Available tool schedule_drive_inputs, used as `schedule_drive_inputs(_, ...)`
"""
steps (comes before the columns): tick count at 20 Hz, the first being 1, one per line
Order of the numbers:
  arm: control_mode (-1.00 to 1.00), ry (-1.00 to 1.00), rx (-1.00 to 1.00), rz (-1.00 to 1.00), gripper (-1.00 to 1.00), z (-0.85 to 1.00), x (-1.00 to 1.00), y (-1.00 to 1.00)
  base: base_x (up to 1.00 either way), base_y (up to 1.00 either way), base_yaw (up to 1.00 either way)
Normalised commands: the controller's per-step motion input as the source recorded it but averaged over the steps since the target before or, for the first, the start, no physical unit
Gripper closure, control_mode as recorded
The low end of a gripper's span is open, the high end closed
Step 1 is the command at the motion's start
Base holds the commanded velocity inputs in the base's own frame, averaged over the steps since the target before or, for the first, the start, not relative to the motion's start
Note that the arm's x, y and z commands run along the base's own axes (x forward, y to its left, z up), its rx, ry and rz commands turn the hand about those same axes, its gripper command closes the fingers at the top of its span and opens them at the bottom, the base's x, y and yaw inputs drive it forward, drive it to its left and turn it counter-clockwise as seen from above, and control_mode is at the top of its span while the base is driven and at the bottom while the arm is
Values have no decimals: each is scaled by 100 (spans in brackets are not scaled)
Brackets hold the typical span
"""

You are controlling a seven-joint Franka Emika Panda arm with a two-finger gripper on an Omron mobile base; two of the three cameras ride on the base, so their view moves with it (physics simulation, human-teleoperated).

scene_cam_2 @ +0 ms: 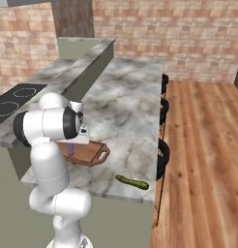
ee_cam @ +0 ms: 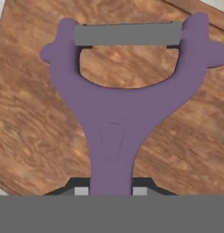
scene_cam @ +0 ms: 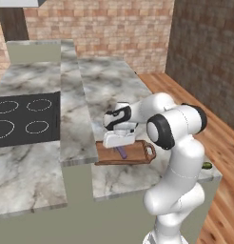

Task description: Open the drawer on the left and place the cutting tools on the cutting board.

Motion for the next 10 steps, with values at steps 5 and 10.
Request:
schedule_drive_inputs(5, -100, 0, 0, -2, -100, -29, 3, 7, 0, 0, 0)
schedule_drive_inputs(10, -100, -1, 0, -3, -100, -6, 0, 0, 0, 0, 0)
